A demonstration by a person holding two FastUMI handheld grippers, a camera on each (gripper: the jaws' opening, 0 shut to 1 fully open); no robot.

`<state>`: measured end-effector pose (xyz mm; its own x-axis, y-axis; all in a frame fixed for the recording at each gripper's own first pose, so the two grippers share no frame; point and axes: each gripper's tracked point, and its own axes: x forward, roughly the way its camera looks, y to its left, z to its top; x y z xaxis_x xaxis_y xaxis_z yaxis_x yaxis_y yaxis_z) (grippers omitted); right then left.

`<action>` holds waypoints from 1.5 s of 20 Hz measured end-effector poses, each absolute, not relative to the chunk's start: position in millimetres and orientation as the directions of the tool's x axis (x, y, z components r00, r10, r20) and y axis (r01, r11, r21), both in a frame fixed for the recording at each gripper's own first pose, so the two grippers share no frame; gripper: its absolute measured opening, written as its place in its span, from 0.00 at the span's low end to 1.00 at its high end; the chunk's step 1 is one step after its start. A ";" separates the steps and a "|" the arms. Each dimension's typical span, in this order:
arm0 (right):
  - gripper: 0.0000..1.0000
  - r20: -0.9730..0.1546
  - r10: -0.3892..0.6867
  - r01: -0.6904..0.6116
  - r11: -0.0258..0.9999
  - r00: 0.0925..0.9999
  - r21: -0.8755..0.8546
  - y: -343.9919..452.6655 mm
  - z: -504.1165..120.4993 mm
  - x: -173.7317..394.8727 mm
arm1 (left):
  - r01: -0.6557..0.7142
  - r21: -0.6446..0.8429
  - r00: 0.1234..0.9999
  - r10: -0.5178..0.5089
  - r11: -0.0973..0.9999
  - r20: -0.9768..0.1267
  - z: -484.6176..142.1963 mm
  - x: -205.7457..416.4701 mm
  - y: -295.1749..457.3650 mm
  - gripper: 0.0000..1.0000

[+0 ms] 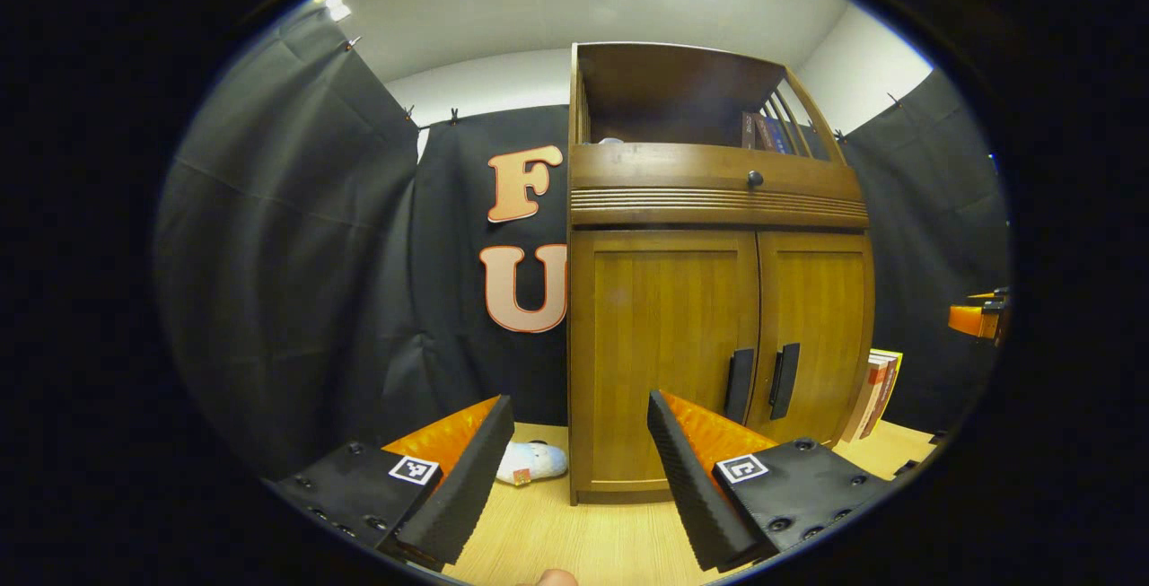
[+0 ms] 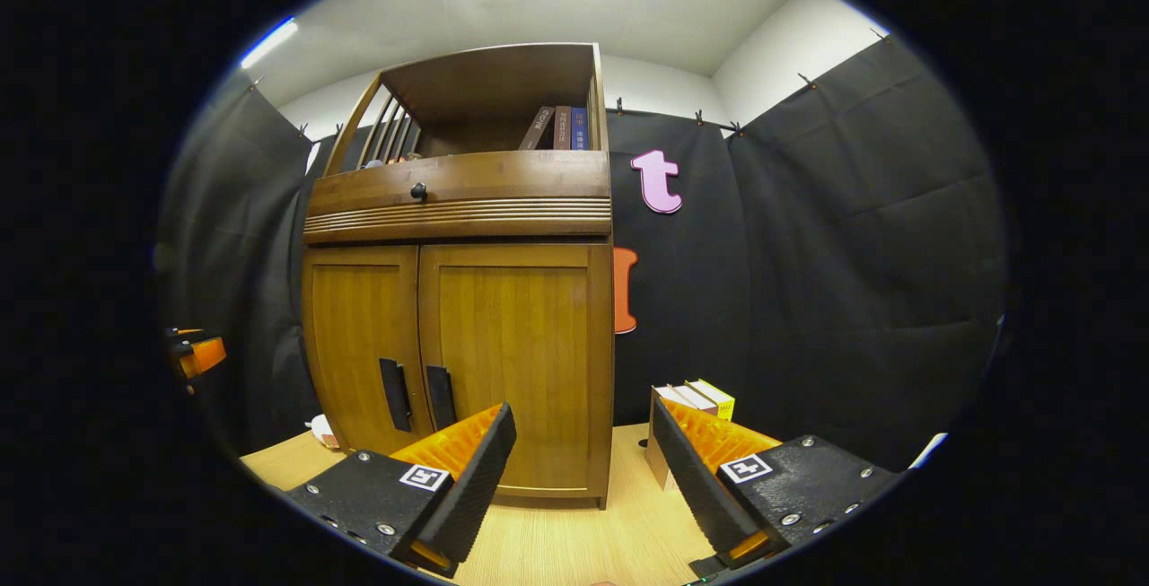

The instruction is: Open the right door of the double-door shoe cabinet with the right hand, and open the left door with the left hand.

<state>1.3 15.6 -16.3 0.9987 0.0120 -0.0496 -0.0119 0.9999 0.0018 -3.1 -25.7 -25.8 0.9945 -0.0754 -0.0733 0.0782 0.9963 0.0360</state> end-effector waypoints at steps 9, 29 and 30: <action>0.94 -0.102 0.058 -0.055 0.998 0.993 0.034 70.2 -65.8 37.7 | 0.077 0.005 0.993 -0.076 0.997 -0.095 -46.5 12.0 -20.1 0.94; 0.92 -0.169 0.175 -0.167 0.984 0.970 0.064 214.7 -153.1 180.0 | 0.028 0.030 0.989 -0.024 0.999 -0.145 -74.0 18.9 6.7 0.96; 0.82 -0.174 0.165 -0.155 0.986 0.971 0.067 213.2 -155.5 185.8 | 0.021 0.035 0.989 -0.016 0.999 -0.145 -74.4 19.4 9.8 0.96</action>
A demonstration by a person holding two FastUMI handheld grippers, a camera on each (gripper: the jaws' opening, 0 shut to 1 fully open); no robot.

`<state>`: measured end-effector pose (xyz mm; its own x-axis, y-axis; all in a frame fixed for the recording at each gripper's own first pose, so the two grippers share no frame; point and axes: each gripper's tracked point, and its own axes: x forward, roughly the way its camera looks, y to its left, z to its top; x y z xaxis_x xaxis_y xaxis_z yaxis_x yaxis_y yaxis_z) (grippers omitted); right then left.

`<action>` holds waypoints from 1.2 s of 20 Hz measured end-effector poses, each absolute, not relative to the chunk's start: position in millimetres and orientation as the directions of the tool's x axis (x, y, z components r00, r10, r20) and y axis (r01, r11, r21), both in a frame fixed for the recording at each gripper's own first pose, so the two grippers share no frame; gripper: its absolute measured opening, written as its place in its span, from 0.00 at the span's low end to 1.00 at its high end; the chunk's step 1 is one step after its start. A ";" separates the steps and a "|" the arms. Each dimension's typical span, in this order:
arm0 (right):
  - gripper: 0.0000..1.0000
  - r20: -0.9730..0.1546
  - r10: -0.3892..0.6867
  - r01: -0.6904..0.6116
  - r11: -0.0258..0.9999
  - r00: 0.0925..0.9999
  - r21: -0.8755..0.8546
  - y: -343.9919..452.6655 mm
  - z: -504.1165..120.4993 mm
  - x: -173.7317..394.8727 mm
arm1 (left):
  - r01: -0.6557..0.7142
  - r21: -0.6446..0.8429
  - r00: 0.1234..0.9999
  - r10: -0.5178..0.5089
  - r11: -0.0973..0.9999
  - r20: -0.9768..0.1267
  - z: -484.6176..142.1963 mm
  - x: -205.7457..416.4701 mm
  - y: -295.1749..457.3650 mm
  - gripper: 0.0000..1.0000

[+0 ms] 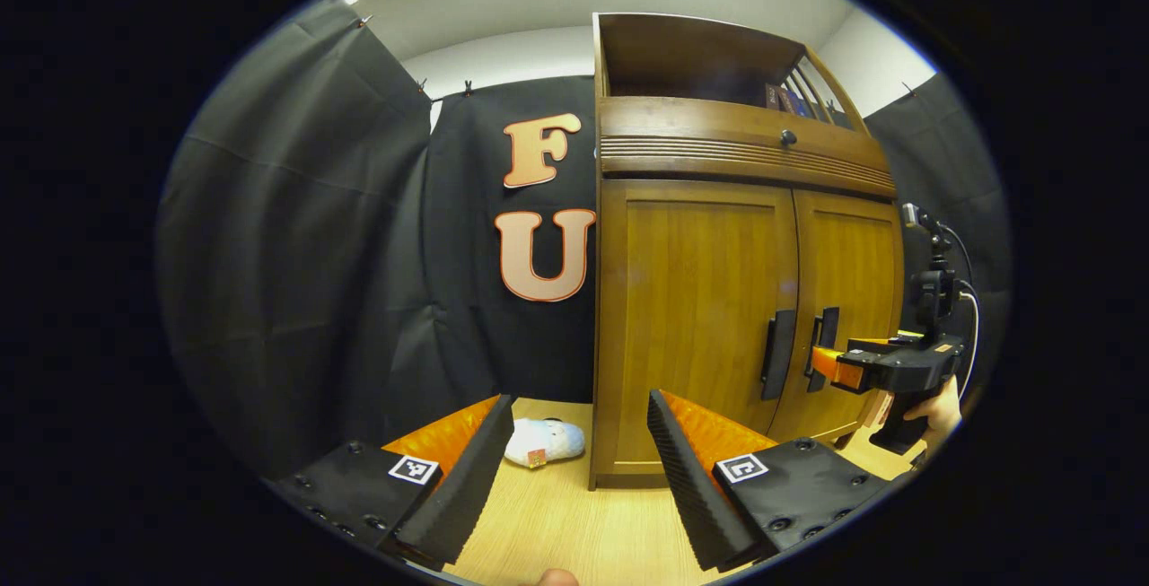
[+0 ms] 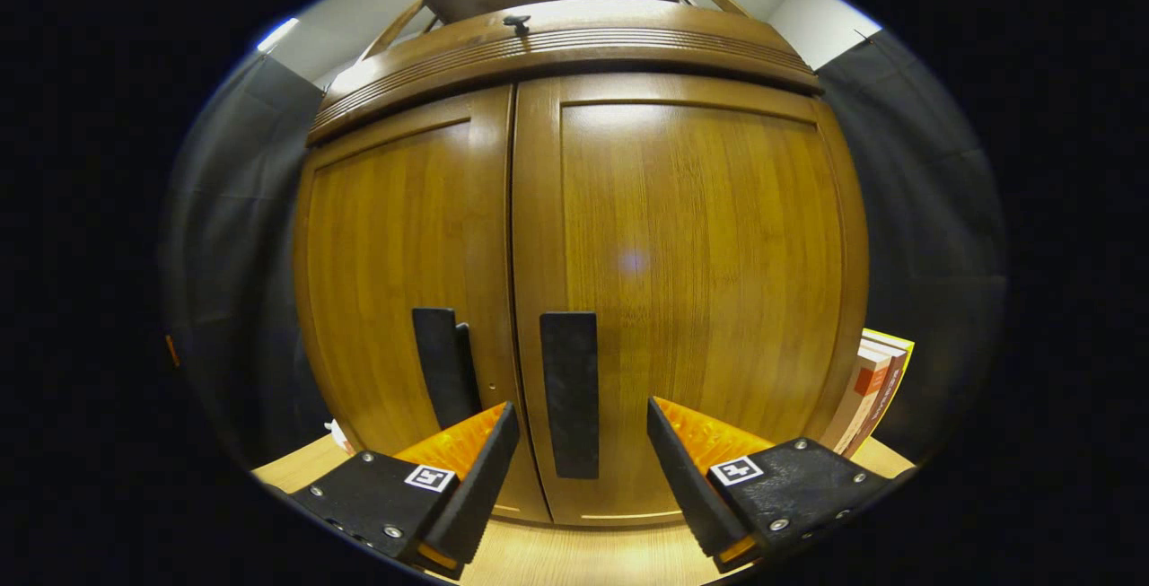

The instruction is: Open the right door of the double-door shoe cabinet with the right hand, and open the left door with the left hand.

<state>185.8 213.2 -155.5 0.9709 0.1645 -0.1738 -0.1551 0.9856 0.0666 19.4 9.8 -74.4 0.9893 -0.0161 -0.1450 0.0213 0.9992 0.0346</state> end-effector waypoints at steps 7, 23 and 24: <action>0.65 -0.184 0.153 -0.136 0.985 0.971 0.104 220.3 -163.9 204.2 | -0.003 0.055 0.989 0.012 0.998 -0.146 -80.0 20.8 15.6 0.96; 0.29 -0.199 0.195 -0.181 0.980 0.960 0.086 215.1 -160.6 172.9 | 0.001 0.025 0.987 0.003 1.000 -0.161 -81.3 1.3 14.4 0.96; 0.29 -0.199 0.197 -0.184 0.980 0.960 0.081 213.1 -160.7 167.9 | 0.002 0.027 0.987 0.002 1.000 -0.160 -79.8 0.2 13.6 0.96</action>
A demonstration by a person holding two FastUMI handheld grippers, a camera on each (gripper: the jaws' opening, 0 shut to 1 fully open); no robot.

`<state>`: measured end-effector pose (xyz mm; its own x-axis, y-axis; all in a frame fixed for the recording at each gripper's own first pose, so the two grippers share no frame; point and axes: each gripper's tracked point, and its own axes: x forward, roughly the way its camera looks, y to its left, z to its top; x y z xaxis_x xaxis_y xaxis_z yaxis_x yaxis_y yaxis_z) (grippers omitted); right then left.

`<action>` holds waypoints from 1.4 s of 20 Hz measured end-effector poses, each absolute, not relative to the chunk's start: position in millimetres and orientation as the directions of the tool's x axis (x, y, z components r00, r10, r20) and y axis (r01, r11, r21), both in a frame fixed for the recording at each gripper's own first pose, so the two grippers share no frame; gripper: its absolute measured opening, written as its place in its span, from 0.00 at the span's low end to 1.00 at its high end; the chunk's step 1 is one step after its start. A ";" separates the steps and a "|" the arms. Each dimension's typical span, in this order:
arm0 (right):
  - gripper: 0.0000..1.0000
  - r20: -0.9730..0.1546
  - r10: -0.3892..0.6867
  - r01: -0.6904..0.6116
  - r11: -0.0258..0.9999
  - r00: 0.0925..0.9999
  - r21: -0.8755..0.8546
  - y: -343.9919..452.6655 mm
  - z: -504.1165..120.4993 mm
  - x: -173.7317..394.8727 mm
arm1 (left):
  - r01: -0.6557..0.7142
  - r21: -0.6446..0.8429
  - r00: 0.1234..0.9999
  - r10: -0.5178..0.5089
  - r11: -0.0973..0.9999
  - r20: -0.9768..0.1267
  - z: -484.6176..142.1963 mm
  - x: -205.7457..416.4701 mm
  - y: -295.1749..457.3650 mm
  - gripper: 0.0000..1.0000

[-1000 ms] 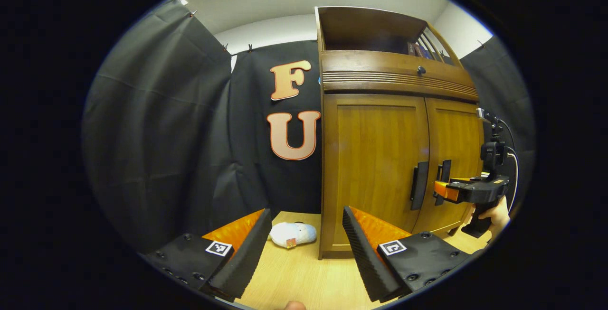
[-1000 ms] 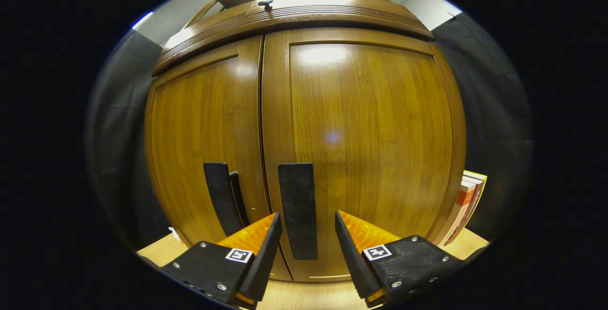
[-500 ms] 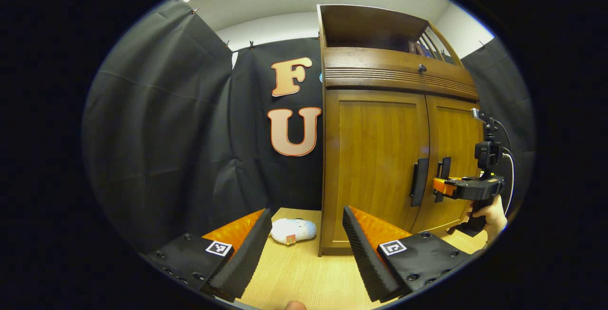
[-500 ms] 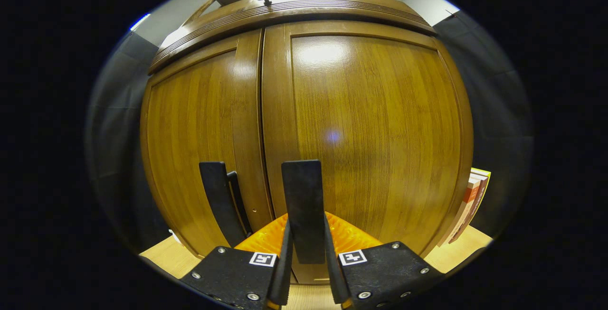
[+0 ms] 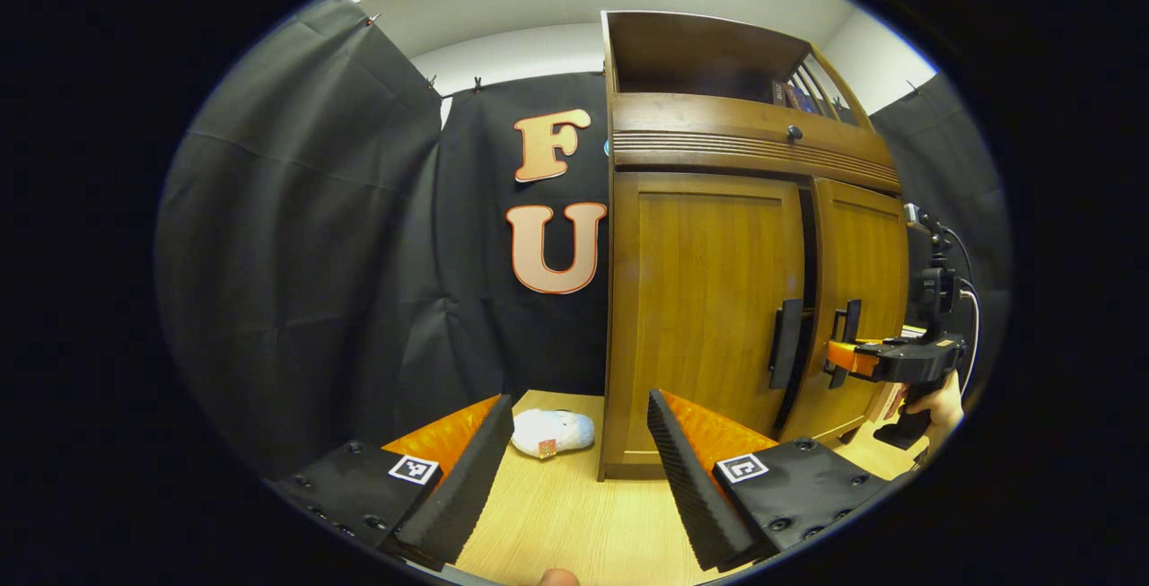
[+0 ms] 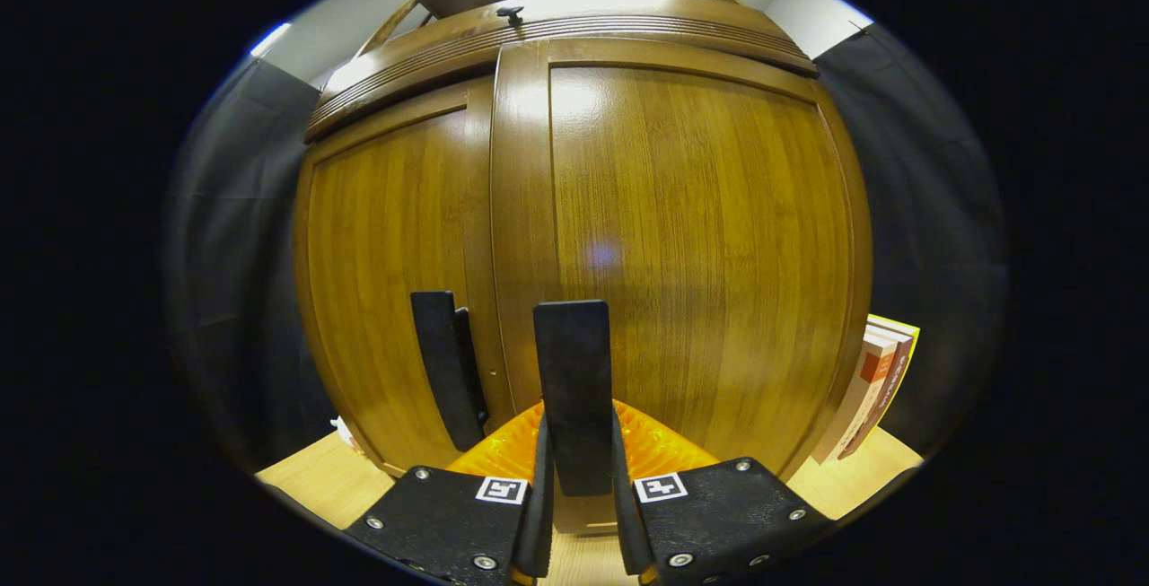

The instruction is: Open the right door of the double-door shoe cabinet with the right hand, and open the left door with the left hand.

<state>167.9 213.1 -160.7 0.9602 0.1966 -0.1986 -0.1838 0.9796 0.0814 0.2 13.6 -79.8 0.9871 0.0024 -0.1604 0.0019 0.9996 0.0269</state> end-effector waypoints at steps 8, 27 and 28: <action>0.24 -0.196 0.221 -0.209 0.975 0.955 0.077 191.6 -154.9 122.8 | 0.025 0.034 0.988 -0.019 0.999 -0.151 -70.6 -19.8 4.6 0.96; 0.27 -0.189 0.166 -0.160 0.986 0.968 0.049 99.0 -135.0 30.5 | 0.124 0.026 0.980 -0.119 0.992 -0.159 -65.8 -40.7 -53.1 0.99; 0.26 -0.187 0.157 -0.151 0.988 0.970 0.043 92.3 -133.8 27.8 | 0.129 0.027 0.979 -0.123 0.991 -0.160 -65.9 -41.8 -54.6 0.99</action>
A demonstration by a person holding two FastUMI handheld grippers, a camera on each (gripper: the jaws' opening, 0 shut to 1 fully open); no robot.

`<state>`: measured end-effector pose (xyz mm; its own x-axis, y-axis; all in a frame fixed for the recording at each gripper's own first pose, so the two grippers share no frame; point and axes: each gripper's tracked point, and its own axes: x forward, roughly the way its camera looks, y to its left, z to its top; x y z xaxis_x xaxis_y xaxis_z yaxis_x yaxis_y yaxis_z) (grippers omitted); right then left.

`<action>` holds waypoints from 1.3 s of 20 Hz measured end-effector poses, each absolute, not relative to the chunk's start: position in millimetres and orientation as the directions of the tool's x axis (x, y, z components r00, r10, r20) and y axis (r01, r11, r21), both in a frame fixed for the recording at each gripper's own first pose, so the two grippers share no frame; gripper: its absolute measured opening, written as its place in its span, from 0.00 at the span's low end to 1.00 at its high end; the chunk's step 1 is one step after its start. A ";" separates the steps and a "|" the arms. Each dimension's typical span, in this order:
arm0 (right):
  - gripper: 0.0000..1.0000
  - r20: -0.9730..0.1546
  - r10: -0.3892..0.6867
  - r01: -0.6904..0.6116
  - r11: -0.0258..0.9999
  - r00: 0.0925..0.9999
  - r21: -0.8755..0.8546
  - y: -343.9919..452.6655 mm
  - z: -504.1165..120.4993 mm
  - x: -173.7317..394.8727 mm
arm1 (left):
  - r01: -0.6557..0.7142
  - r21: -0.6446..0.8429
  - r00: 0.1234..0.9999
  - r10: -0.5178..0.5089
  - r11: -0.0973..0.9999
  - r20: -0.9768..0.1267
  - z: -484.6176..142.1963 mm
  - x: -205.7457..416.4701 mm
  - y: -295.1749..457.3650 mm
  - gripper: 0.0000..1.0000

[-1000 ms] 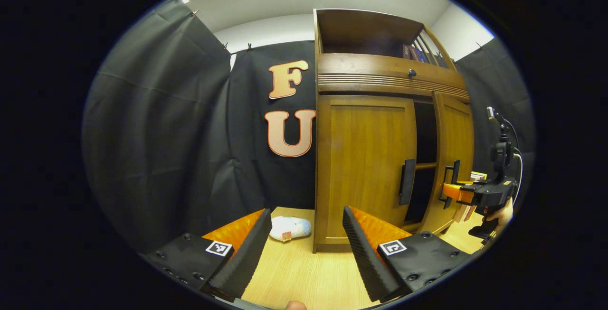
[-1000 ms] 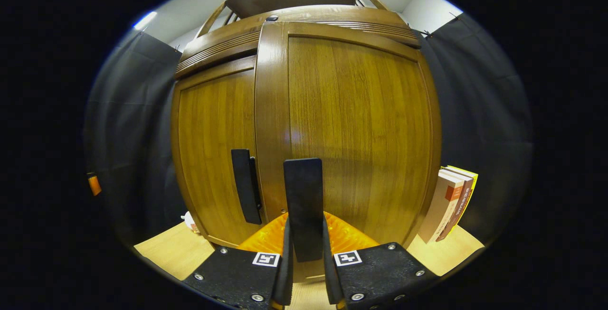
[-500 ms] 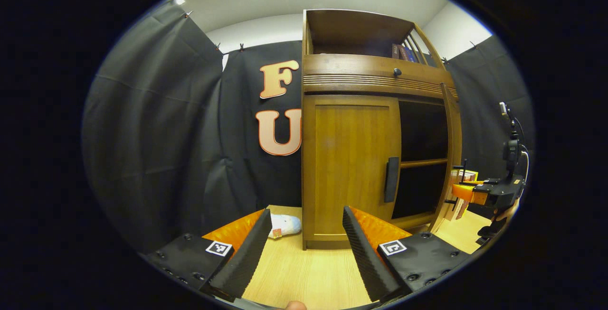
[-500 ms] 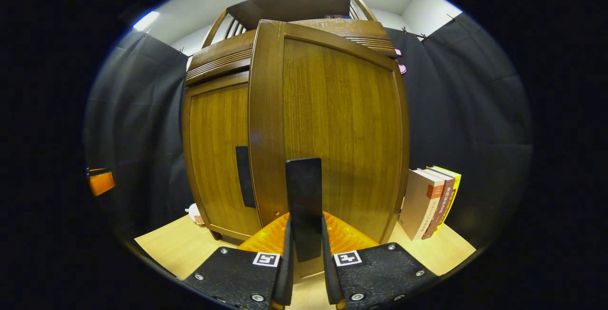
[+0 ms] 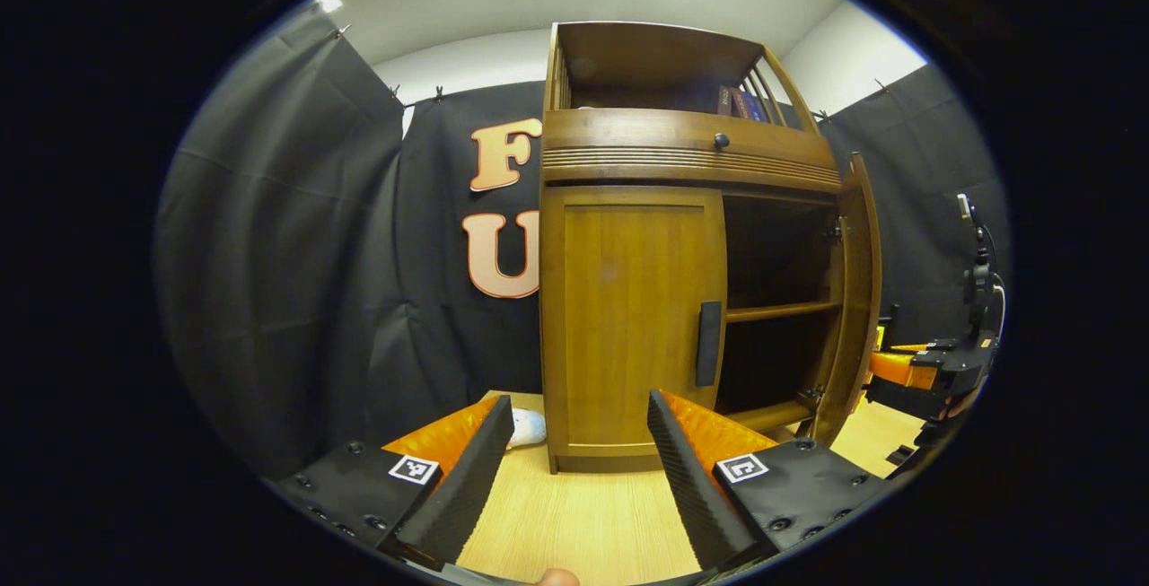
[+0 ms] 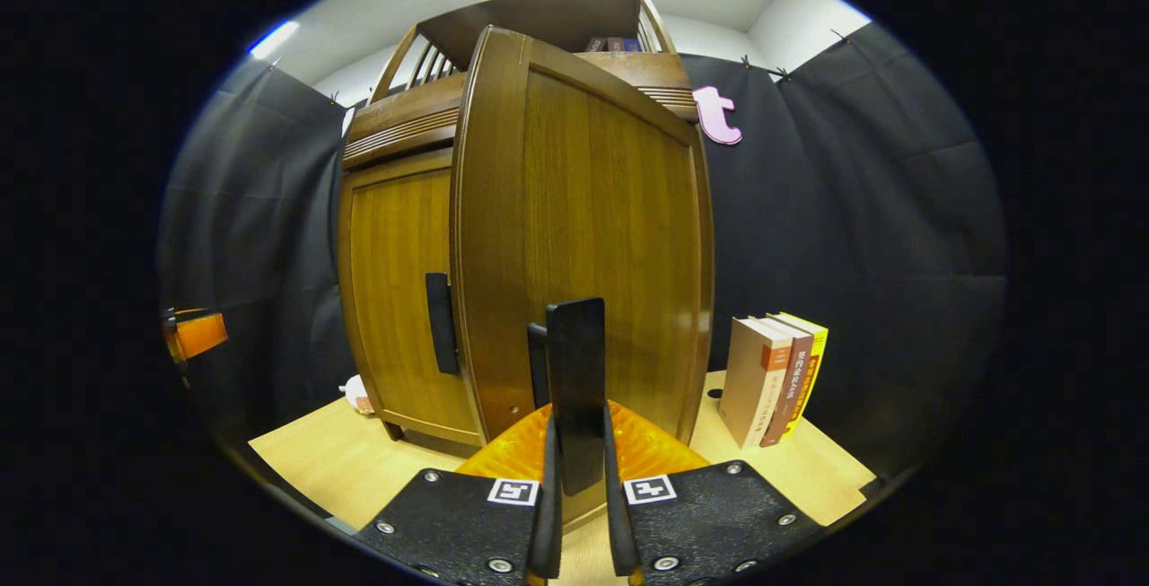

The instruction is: Open the right door of the double-door shoe cabinet with the right hand, and open the left door with the left hand.

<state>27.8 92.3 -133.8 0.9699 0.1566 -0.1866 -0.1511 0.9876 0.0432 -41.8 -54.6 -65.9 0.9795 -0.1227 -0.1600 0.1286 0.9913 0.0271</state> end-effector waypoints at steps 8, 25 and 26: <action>0.12 -0.185 0.073 -0.073 0.997 0.980 0.006 40.4 -129.3 8.4 | 0.161 0.025 0.973 -0.154 0.987 -0.169 -70.6 -43.3 -75.0 0.99; 0.04 -0.134 0.033 -0.038 0.999 0.990 -0.031 -68.9 -116.2 -5.3 | 0.166 0.013 0.966 -0.160 0.986 -0.203 -87.9 -18.4 -134.5 0.99; 0.04 -0.134 0.032 -0.035 0.999 0.990 -0.018 -74.4 -117.1 -4.3 | 0.165 0.017 0.966 -0.158 0.986 -0.205 -89.2 -15.1 -138.1 0.99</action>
<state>-4.3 -74.4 -117.1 0.9904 0.0323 -0.1345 -0.0351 0.9992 -0.0184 -15.1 -138.1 -89.2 0.9658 -0.1585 -0.2054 0.1654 0.9861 0.0170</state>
